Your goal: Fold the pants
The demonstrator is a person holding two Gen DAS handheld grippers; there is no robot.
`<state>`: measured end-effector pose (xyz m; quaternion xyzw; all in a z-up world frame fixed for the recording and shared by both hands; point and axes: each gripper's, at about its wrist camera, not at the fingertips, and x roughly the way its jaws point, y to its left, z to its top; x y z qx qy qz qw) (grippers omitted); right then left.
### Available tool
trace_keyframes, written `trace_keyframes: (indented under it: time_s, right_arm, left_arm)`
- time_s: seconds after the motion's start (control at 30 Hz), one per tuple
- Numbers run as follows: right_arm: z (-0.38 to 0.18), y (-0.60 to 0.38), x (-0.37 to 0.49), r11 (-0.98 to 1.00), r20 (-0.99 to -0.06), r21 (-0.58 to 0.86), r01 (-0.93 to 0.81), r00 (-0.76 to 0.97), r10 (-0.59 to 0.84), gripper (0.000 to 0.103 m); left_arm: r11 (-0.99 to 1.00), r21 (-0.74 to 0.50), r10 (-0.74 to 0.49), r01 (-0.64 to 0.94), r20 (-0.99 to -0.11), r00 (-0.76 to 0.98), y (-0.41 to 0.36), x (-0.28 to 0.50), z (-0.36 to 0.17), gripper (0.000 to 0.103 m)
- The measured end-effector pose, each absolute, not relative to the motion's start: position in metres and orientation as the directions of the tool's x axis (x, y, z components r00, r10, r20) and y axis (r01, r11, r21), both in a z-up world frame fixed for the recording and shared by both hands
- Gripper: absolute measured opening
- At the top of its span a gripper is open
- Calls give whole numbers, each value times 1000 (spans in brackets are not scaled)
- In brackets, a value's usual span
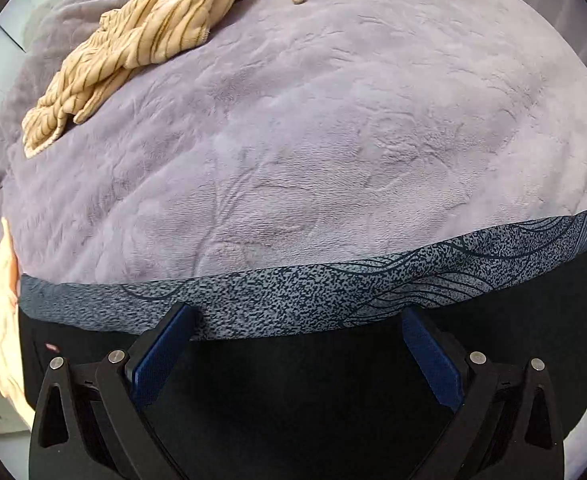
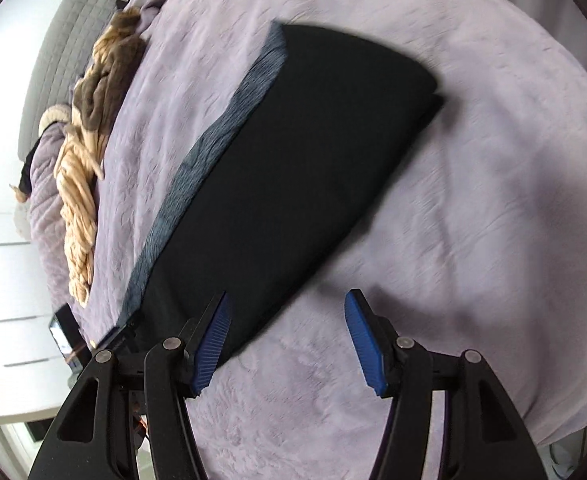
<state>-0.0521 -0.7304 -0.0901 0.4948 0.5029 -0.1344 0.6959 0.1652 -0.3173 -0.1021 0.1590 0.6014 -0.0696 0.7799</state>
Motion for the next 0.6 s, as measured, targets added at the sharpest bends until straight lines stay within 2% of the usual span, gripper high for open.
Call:
trace_keyframes:
  time_s: [0.1,0.4,0.47,0.53,0.6]
  right_arm:
    - [-96,-749,-60,411,-794,608,679,525,307,63]
    - [-139,-772,-28,294,-666,746,598,656,355,64]
    - [-135,-772,-17,304,-657,754,582,665,356,56]
    - [-126,-772,-13,349,-673,739,576,652,348,25]
    - [-124,-774,-14,366,-676,735,571,652,342,20]
  left_arm:
    - [917,202,104,344,-953,284,-328,155,-94,103]
    - [916,110,9,386,-967,255,-389,129,-87,103]
    - [918,84,-32,388,-958,284,-411,130,-82,103]
    - [920,102,-29,380,-946,324,-436,136,-87,103]
    - [914,141,4,381,-941,337,-457,144,-110,103]
